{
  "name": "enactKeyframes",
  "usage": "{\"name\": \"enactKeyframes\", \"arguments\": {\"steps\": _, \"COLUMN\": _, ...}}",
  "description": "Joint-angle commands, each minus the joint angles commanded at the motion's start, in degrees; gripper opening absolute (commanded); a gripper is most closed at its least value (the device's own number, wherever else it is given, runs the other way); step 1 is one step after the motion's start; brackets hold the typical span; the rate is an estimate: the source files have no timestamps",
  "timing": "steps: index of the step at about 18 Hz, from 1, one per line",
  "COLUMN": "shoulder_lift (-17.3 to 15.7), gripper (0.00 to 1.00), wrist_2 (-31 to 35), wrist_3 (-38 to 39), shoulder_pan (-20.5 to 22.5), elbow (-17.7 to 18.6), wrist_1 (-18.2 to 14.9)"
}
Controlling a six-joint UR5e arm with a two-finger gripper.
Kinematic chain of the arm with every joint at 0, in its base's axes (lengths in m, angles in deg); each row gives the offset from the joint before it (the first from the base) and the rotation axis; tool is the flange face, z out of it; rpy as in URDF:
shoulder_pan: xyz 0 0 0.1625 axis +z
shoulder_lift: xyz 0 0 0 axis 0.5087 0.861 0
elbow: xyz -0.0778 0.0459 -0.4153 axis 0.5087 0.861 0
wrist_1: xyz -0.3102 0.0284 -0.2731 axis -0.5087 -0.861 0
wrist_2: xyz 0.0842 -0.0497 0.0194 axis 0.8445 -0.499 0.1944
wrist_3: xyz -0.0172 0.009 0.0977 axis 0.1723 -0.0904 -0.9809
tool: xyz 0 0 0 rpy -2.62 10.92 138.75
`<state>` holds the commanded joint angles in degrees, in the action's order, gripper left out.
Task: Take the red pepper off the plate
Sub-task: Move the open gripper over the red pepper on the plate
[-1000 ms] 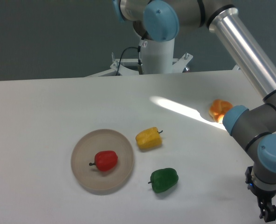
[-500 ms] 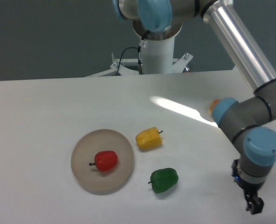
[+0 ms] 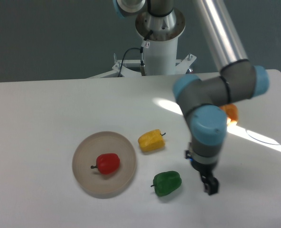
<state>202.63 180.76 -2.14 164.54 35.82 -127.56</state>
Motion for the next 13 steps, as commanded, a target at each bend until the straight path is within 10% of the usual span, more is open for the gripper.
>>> {"name": "enactKeyframes", "arguments": {"steps": 13, "shoulder_lift": -1.2, "gripper": 1.00, "wrist_2": -1.4, "wrist_3": 13.2, "shoulder_pan": -11.0, "elbow": 7.5, "wrist_1": 7.1}}
